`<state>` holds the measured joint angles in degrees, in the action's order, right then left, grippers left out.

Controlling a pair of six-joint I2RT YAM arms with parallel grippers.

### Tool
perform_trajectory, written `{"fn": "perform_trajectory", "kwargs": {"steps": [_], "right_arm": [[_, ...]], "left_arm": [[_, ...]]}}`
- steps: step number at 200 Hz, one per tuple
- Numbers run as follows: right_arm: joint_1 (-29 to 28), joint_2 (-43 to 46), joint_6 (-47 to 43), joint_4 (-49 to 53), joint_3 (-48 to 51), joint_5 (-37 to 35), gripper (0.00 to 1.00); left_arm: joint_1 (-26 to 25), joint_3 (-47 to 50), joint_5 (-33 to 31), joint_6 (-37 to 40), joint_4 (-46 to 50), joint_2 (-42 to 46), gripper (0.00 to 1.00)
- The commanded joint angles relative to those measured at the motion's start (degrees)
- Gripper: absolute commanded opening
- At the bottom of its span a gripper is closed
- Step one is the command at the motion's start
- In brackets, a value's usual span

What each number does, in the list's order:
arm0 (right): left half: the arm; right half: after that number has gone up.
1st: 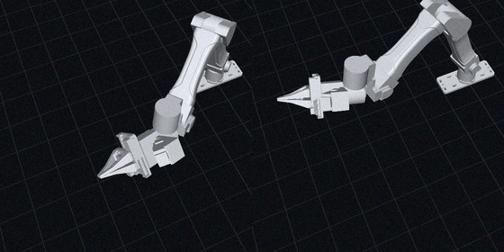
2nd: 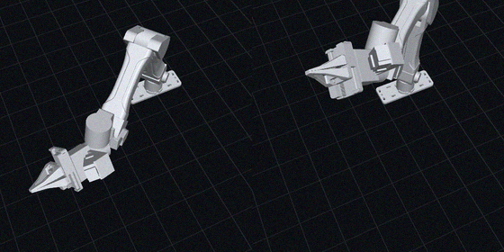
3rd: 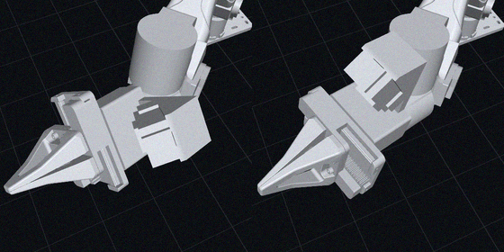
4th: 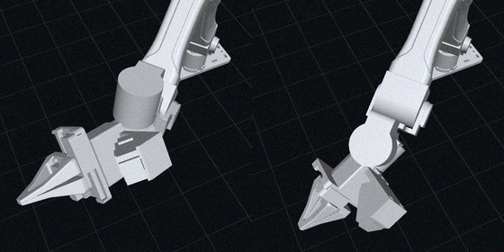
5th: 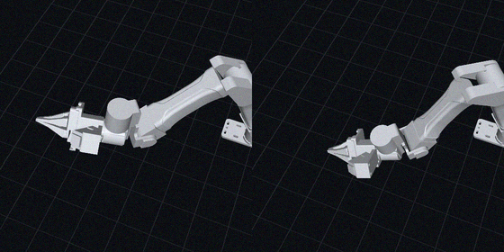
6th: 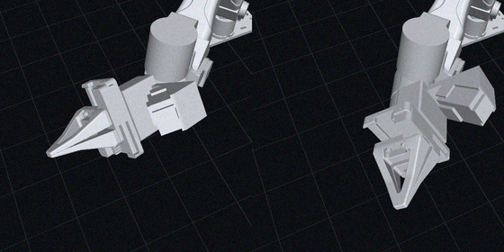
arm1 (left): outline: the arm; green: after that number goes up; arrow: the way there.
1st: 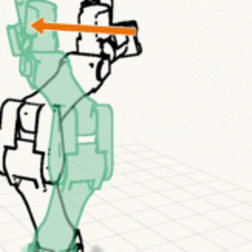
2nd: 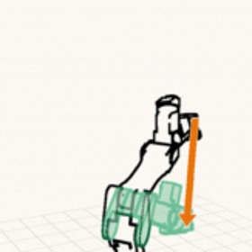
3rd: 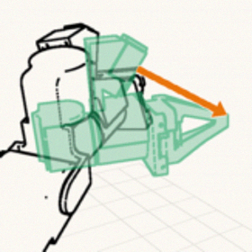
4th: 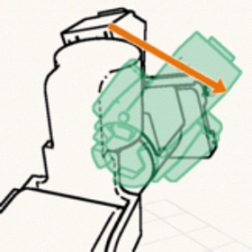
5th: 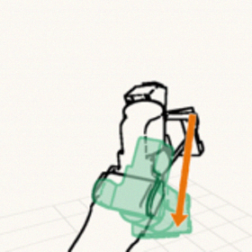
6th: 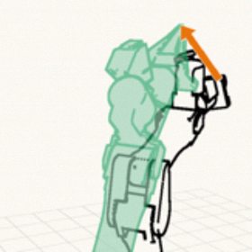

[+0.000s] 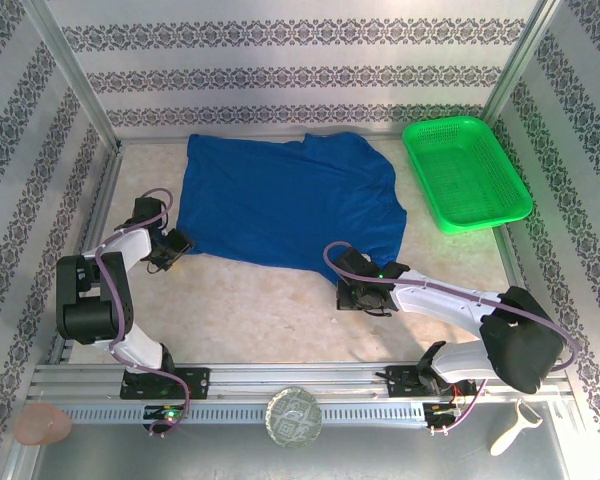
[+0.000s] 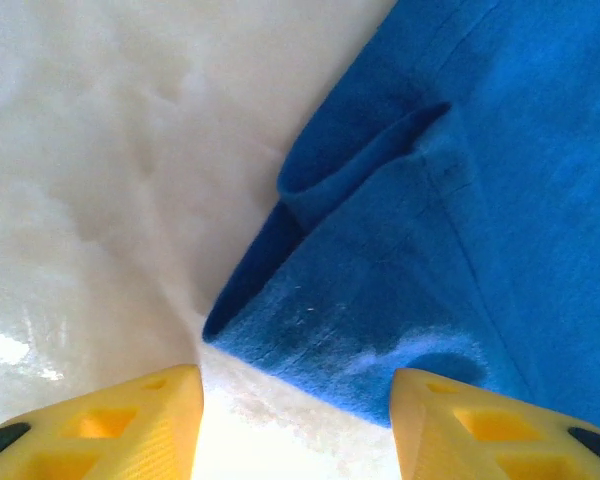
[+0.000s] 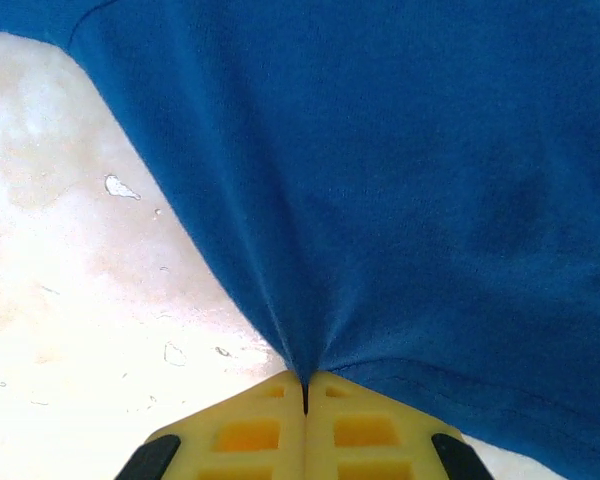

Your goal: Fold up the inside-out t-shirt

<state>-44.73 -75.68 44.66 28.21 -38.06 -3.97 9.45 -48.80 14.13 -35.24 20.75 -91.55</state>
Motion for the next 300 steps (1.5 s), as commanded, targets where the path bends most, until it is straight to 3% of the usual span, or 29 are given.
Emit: {"fn": "perform_trajectory", "kwargs": {"steps": [1,101,143,164,262,300], "right_arm": [[0.4,0.4,0.5,0.5,0.7,-0.2,0.0],[0.5,0.2,0.6,0.5,0.5,-0.2,0.0],[0.6,1.4,0.6,1.2,0.5,-0.4,0.0],[0.7,3.7,0.1,3.1,0.1,-0.7,0.0],[0.6,19.6,-3.0,20.3,-4.4,-2.5,0.0],[3.6,18.4,-8.6,23.1,-10.7,-4.1,0.0]], "left_arm": [[-0.6,-0.9,-2.0,-2.4,-2.4,1.8,0.53],[-1.4,-3.7,-2.0,-4.2,-5.3,-5.1,0.53],[-1.4,-2.7,-2.9,-3.6,-4.9,-4.9,0.08],[-1.3,-2.0,-3.7,-2.1,-3.0,-1.6,0.0],[-1.2,7.9,-5.0,2.4,9.4,26.1,0.0],[-1.1,4.2,-5.7,3.8,10.7,24.9,0.04]]}}
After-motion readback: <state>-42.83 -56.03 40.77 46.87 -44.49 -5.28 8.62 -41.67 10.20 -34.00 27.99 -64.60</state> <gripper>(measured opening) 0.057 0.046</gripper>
